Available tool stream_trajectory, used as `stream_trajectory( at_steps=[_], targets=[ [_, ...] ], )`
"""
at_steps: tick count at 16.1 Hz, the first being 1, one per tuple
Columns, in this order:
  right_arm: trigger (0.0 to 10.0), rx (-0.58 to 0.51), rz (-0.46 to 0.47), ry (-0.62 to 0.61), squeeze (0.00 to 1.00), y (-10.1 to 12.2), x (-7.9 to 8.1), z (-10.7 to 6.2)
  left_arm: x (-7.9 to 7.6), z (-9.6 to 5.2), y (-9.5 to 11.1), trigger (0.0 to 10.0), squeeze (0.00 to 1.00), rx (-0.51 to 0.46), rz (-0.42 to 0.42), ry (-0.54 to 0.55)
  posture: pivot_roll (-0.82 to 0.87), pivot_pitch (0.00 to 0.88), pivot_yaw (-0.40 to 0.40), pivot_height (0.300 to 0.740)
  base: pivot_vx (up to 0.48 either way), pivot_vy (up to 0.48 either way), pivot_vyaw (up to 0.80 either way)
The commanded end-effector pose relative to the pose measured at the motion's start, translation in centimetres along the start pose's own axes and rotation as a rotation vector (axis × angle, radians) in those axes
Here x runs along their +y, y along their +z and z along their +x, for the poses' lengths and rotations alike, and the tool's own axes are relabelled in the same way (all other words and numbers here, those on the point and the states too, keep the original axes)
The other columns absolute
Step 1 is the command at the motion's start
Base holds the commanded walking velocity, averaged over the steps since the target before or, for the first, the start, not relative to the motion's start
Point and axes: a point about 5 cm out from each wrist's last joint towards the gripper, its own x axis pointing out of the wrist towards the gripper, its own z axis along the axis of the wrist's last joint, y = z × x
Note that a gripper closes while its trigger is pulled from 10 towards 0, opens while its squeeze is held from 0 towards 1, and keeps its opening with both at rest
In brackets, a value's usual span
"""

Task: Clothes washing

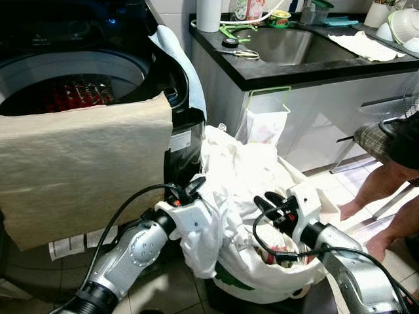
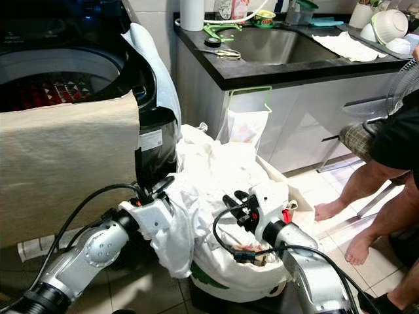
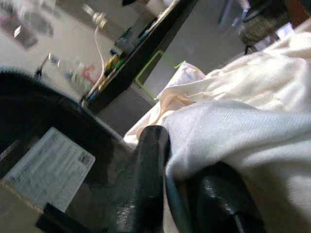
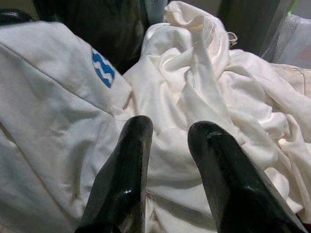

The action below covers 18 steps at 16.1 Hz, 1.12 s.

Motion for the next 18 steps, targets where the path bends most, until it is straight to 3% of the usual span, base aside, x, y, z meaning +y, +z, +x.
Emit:
stream_trajectory(
  at_steps=[1, 2, 4, 5, 6, 9, 11, 12, 14, 15, 18],
  targets=[
    [10.0, -0.013, -0.008, -0.024, 0.0, 0.2, -0.5, 0.1, 0.4, 0.2, -0.2, 0.0, 0.0, 0.027, -0.072, 0.027, 0.06, 0.0, -0.066, 0.727, 0.0, 0.0, 0.0],
    [10.0, -0.015, -0.006, -0.024, 0.0, 0.2, -0.4, 0.3, 0.4, 0.3, -0.5, 0.0, 0.0, 0.067, -0.213, 0.043, 0.06, 0.0, -0.065, 0.727, 0.0, 0.0, 0.0],
    [10.0, -0.016, -0.004, -0.027, 0.0, 0.3, -0.4, 0.4, 0.3, 0.3, -0.6, 0.0, 0.0, 0.087, -0.326, 0.045, 0.06, 0.0, -0.062, 0.727, 0.0, 0.0, 0.0],
    [10.0, -0.015, -0.004, -0.034, 0.0, 0.2, -0.5, 0.4, 0.6, 0.6, -0.2, 0.0, 0.0, 0.084, -0.435, 0.064, 0.05, 0.0, -0.06, 0.727, 0.0, 0.0, 0.0],
    [10.0, -0.013, -0.005, -0.038, 0.0, 0.1, -0.6, 0.4, 1.3, 0.8, 0.3, 0.0, 0.0, 0.066, -0.524, 0.071, 0.05, 0.0, -0.058, 0.727, 0.0, 0.0, 0.0],
    [10.0, 0.0, -0.003, -0.056, 0.0, -0.4, -1.1, 0.2, 4.8, 1.1, 1.8, 0.0, 0.0, -0.006, -0.672, 0.094, 0.05, 0.0, -0.057, 0.727, 0.0, 0.0, 0.0],
    [10.0, 0.009, 0.0, -0.064, 0.0, -0.7, -1.3, 0.2, 8.3, 1.5, 3.0, 0.0, 0.0, -0.069, -0.756, 0.167, 0.05, 0.0, -0.055, 0.727, 0.0, 0.0, 0.0],
    [10.0, 0.01, 0.0, -0.065, 0.0, -0.7, -1.3, 0.1, 8.8, 1.5, 3.2, 0.0, 0.0, -0.082, -0.769, 0.179, 0.05, 0.0, -0.055, 0.727, 0.0, 0.0, 0.0],
    [10.0, 0.016, 0.003, -0.075, 0.0, -0.9, -1.5, 0.3, 13.5, 1.9, 5.0, 0.0, 0.0, -0.174, -0.883, 0.321, 0.05, 0.0, -0.05, 0.727, 0.0, 0.0, 0.0],
    [10.0, 0.014, 0.003, -0.077, 0.0, -0.8, -1.6, 0.4, 15.2, 2.0, 5.6, 0.0, 0.0, -0.179, -0.896, 0.361, 0.05, 0.0, -0.049, 0.727, 0.0, 0.0, 0.0],
    [10.0, -0.029, 0.021, -0.088, 0.0, -0.3, -1.5, 1.1, 17.2, 2.6, 4.4, 0.0, 0.0, -0.057, -0.863, 0.441, 0.07, 0.0, -0.061, 0.727, 0.0, 0.0, 0.0]
  ],
)
